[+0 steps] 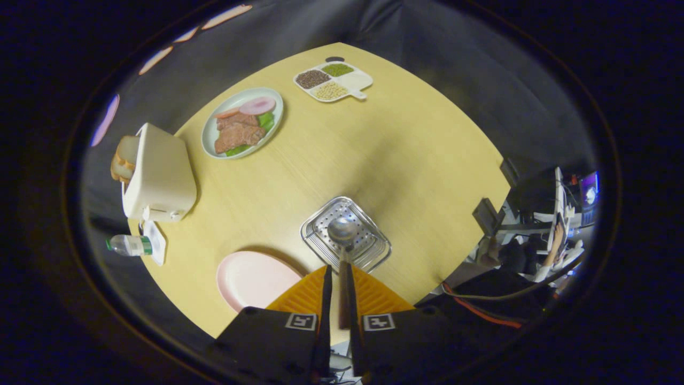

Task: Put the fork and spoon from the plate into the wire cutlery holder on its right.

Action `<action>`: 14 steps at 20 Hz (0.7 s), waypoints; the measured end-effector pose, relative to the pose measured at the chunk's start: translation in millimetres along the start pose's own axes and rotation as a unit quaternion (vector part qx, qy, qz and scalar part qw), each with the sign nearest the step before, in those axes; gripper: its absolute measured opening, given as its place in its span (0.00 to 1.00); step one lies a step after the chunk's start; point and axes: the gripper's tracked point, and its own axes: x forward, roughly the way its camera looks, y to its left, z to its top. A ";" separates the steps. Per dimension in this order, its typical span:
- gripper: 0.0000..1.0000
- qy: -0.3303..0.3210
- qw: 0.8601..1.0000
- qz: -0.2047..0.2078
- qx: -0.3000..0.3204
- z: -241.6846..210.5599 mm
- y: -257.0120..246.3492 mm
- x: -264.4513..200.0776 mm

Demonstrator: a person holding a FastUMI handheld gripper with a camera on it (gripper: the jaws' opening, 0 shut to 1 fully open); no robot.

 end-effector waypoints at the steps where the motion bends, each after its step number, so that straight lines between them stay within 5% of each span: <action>1: 0.71 -0.009 1.000 0.003 0.006 -0.6 0.0 -1.6; 4: 1.00 -0.034 0.999 0.015 0.009 -0.9 -1.2 -11.2; 10: 1.00 -0.105 0.994 0.033 -0.016 5.9 1.5 -36.3; 14: 1.00 -0.200 0.974 0.067 -0.080 20.4 15.1 -49.3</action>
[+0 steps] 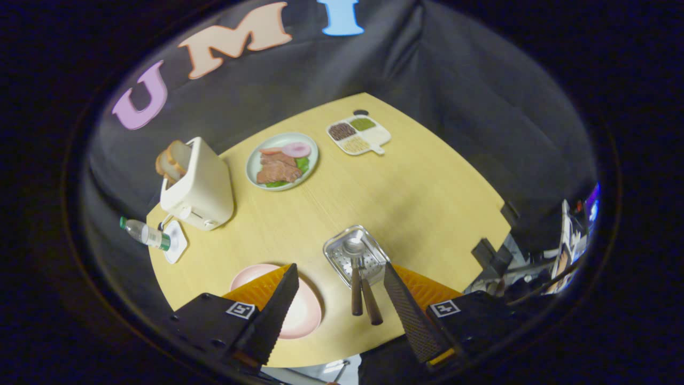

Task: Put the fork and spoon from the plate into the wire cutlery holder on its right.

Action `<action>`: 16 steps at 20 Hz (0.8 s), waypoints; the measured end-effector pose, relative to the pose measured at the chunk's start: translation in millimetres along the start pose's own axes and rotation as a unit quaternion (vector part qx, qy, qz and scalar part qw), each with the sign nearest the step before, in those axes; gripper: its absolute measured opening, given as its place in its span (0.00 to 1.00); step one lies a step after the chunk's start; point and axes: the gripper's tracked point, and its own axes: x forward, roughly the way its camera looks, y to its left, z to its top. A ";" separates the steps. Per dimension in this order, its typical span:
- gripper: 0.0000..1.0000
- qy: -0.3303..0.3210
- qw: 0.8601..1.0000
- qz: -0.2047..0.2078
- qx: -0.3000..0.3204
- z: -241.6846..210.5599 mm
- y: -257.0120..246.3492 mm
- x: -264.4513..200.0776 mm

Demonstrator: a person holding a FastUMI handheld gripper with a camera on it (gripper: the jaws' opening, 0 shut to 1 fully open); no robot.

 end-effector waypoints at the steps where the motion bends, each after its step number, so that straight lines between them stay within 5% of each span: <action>1: 1.00 -0.030 0.999 0.007 -0.028 6.3 0.5 1.9; 6: 1.00 -0.199 0.970 0.048 -0.132 51.3 8.7 -23.3; 11: 1.00 -0.359 0.917 0.148 -0.096 90.7 44.2 -91.5; 16: 1.00 -0.455 0.872 0.169 -0.064 95.1 20.4 -152.1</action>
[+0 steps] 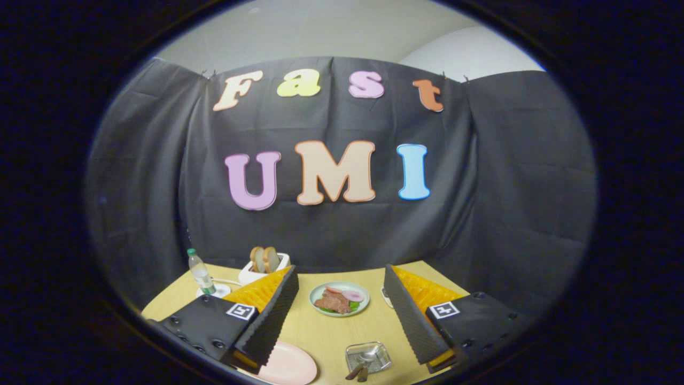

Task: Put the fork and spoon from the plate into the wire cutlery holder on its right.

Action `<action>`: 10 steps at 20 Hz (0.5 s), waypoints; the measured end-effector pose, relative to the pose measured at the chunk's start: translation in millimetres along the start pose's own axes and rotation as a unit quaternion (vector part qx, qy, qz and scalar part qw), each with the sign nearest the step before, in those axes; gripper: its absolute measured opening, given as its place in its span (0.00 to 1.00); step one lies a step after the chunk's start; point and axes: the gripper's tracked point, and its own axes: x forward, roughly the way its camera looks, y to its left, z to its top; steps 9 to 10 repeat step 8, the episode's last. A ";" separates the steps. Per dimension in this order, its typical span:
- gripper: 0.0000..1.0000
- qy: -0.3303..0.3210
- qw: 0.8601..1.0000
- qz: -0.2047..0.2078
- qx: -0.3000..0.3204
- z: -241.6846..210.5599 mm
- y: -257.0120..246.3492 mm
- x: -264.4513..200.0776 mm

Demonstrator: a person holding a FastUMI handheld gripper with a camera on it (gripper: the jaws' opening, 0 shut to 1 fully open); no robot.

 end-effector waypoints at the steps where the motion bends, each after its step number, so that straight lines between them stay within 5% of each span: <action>1: 1.00 -0.008 1.000 0.002 0.005 2.7 -1.9 -6.3; 10: 1.00 -0.024 1.000 -0.005 -0.004 1.7 -27.1 -30.2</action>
